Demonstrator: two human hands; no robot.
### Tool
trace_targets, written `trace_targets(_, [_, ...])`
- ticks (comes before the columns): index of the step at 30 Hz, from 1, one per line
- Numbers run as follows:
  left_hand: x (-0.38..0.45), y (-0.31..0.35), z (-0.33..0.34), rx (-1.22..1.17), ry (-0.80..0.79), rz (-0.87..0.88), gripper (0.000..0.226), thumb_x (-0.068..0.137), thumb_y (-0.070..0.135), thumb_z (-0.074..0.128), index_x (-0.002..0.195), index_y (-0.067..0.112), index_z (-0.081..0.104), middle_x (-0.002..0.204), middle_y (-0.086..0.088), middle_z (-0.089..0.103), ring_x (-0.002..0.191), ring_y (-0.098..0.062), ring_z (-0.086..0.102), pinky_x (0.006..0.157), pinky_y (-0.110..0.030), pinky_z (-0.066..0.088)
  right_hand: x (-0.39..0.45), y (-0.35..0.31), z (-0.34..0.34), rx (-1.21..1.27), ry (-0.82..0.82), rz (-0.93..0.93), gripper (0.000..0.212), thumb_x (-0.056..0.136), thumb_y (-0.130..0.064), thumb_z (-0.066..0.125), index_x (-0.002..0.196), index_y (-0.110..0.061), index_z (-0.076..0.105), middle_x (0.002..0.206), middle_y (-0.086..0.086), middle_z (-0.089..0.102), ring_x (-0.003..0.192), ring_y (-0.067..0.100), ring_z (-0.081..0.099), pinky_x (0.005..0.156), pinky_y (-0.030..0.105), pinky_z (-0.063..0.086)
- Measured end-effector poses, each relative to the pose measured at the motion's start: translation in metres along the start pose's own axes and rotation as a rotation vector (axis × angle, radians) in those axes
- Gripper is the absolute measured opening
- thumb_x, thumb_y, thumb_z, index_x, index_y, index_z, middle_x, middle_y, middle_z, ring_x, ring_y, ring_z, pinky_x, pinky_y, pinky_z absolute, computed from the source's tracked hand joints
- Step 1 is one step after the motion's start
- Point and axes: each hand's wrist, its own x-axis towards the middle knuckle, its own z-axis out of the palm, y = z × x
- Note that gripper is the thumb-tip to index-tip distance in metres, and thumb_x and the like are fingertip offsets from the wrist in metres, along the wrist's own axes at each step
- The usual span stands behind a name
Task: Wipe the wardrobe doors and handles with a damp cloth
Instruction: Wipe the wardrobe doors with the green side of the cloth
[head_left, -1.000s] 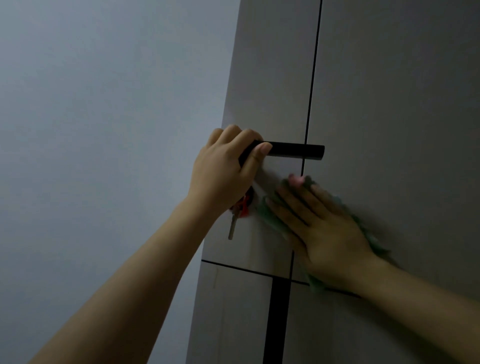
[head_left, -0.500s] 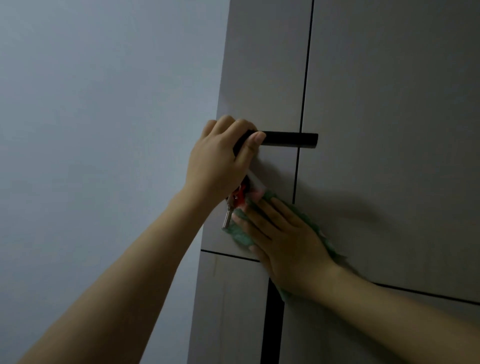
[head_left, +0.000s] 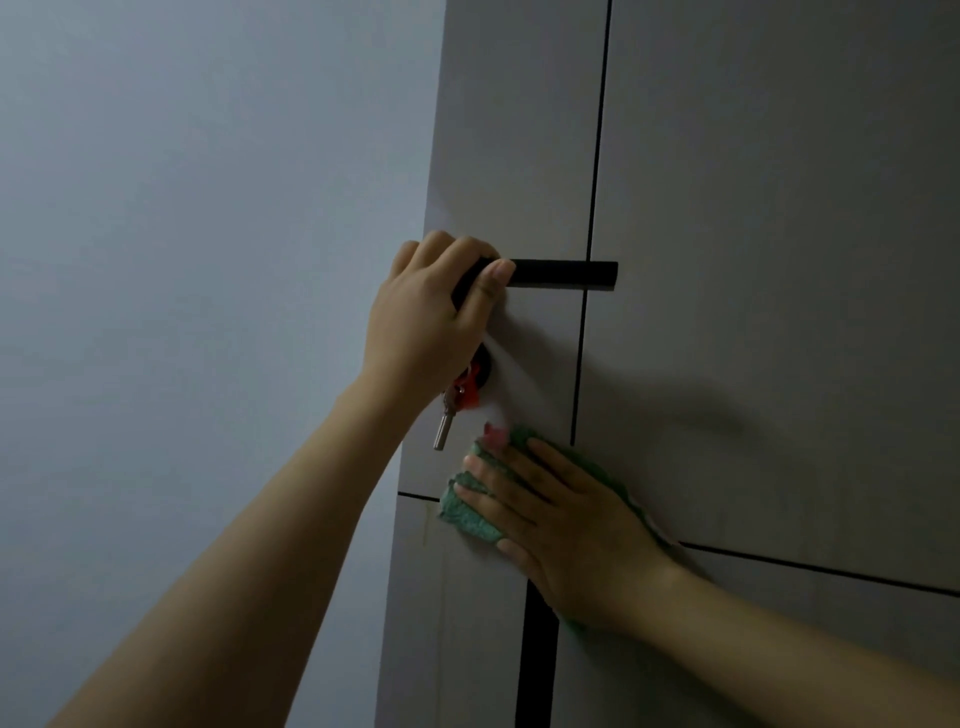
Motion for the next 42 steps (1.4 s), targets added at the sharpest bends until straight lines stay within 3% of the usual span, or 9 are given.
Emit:
trace_targets(4, [0.0,0.003,0.0,-0.001,-0.02,-0.033,0.051,0.093,0.054,0.031,0.108,0.018,0.064,0.105,0.002,0.056,0.099,-0.01,0.037,0.079,-0.024,0.031,-0.018,0.038,-0.01,-0.008,0.084,-0.045,0.046,0.1,-0.031,0.029,0.143,-0.021,0.041,0.15,0.001,0.036,0.143,0.023,0.025,0.119,0.04,0.011])
trace_targets(9, [-0.001,0.001,-0.001,-0.004,-0.037,-0.032,0.04,0.096,0.044,0.038,0.11,0.017,0.063,0.101,0.009,0.049,0.099,-0.01,0.037,0.08,-0.026,0.032,-0.005,0.037,-0.01,-0.002,0.207,0.316,0.053,0.094,-0.024,0.047,0.145,-0.013,0.038,0.153,0.006,0.029,0.145,0.03,0.019,0.118,0.047,0.014])
trace_targets(12, [0.0,0.002,-0.001,0.001,-0.037,-0.034,0.042,0.096,0.047,0.036,0.109,0.017,0.063,0.101,0.009,0.05,0.098,-0.01,0.037,0.08,-0.025,0.031,-0.013,0.016,0.004,-0.013,0.141,0.152,0.051,0.099,-0.029,0.032,0.147,-0.015,0.029,0.153,0.004,0.027,0.145,0.026,0.014,0.119,0.043,0.007])
trace_targets(15, [0.0,0.005,-0.003,0.022,-0.042,-0.029,0.053,0.092,0.054,0.03,0.109,0.017,0.063,0.101,0.008,0.052,0.097,-0.011,0.039,0.081,-0.026,0.032,-0.031,0.044,-0.008,0.001,0.097,-0.005,0.051,0.095,-0.028,0.035,0.145,-0.018,0.037,0.151,0.001,0.034,0.143,0.024,0.023,0.118,0.042,0.012])
trace_targets(22, [-0.002,0.016,-0.009,0.158,-0.076,-0.078,0.06,0.088,0.058,0.018,0.108,0.022,0.061,0.102,0.012,0.048,0.109,-0.017,0.046,0.094,-0.027,0.021,-0.024,0.078,-0.028,-0.046,0.254,0.527,0.054,0.094,-0.023,0.036,0.147,-0.012,0.032,0.153,0.009,0.031,0.143,0.031,0.022,0.116,0.052,0.015])
trace_targets(27, [-0.005,0.042,-0.004,0.217,-0.06,-0.006,0.055,0.092,0.053,0.023,0.111,0.023,0.065,0.115,0.002,0.057,0.117,-0.017,0.041,0.104,-0.034,0.015,-0.048,0.089,-0.027,-0.003,0.181,0.129,0.049,0.095,-0.023,0.041,0.143,-0.014,0.04,0.151,0.006,0.035,0.143,0.029,0.026,0.116,0.047,0.02])
trace_targets(34, [-0.011,0.091,0.029,0.209,-0.068,0.158,0.044,0.096,0.039,0.036,0.124,0.017,0.061,0.123,-0.002,0.061,0.124,-0.021,0.048,0.114,-0.044,0.015,-0.053,0.136,-0.056,-0.077,0.283,0.786,0.054,0.096,-0.031,0.027,0.147,-0.012,0.028,0.152,0.01,0.032,0.142,0.029,0.021,0.117,0.044,0.01])
trace_targets(39, [-0.018,0.117,0.06,0.224,-0.141,0.293,0.045,0.097,0.027,0.033,0.131,0.009,0.056,0.135,-0.008,0.056,0.134,-0.023,0.043,0.117,-0.044,0.015,-0.085,0.125,-0.053,-0.068,0.107,0.311,0.052,0.097,-0.03,0.032,0.147,-0.015,0.031,0.154,0.005,0.029,0.144,0.028,0.022,0.117,0.046,0.016])
trace_targets(42, [-0.026,0.124,0.077,0.263,-0.182,0.351,0.048,0.096,0.023,0.031,0.138,0.006,0.047,0.146,-0.011,0.045,0.139,-0.024,0.035,0.118,-0.041,0.02,-0.097,0.168,-0.067,-0.098,0.133,0.448,0.053,0.097,-0.034,0.028,0.148,-0.017,0.03,0.153,0.005,0.03,0.143,0.024,0.022,0.118,0.043,0.011])
